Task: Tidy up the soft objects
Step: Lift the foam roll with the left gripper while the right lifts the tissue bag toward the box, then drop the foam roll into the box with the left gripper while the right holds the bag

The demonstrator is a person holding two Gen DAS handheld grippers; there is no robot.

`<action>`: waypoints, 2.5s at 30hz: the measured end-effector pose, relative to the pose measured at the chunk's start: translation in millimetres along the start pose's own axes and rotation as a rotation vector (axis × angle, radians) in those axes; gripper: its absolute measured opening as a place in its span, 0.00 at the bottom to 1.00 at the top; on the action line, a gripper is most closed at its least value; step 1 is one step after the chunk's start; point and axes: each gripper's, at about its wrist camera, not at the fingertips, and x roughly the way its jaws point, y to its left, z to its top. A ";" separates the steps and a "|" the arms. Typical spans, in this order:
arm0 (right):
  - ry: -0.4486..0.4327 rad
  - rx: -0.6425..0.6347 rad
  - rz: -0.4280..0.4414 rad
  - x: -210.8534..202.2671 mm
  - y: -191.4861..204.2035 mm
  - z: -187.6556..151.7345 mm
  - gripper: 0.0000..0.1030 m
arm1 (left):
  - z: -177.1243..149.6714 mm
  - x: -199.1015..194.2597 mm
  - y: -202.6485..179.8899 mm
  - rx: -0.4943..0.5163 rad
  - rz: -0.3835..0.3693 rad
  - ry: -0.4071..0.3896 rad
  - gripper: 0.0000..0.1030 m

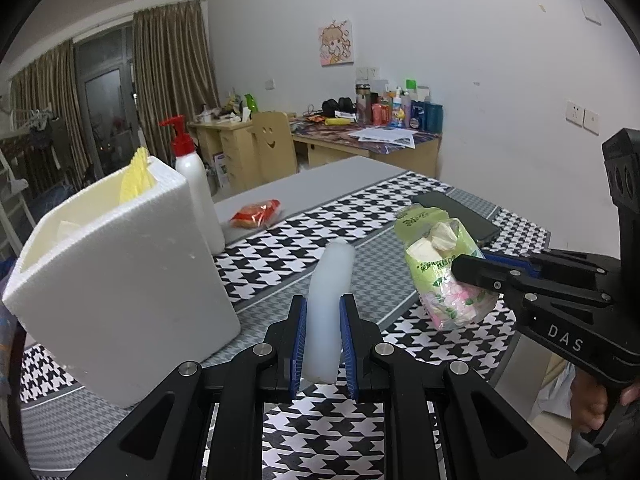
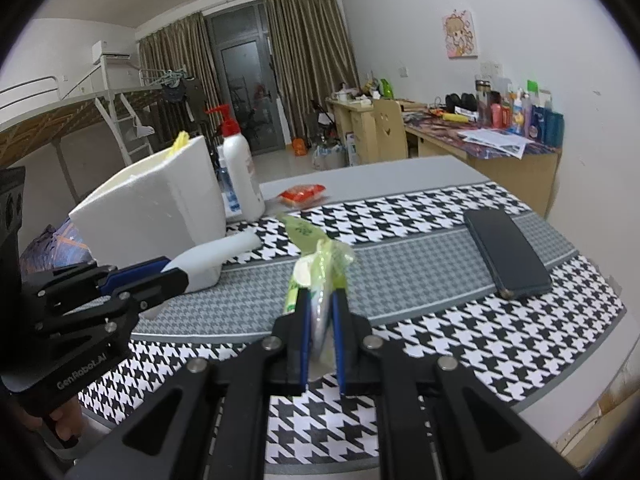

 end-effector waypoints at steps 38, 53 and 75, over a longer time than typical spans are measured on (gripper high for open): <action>-0.119 -0.104 0.086 -8.4 41.0 51.3 0.13 | 46.4 -40.8 32.1 -0.024 0.070 -0.142 0.18; -0.177 -0.166 0.117 -8.2 61.6 75.2 0.13 | 62.6 -53.9 51.4 -0.074 0.130 -0.208 0.18; -0.206 -0.209 0.181 5.3 92.5 96.8 0.13 | 70.3 -64.3 86.5 -0.152 0.255 -0.266 0.18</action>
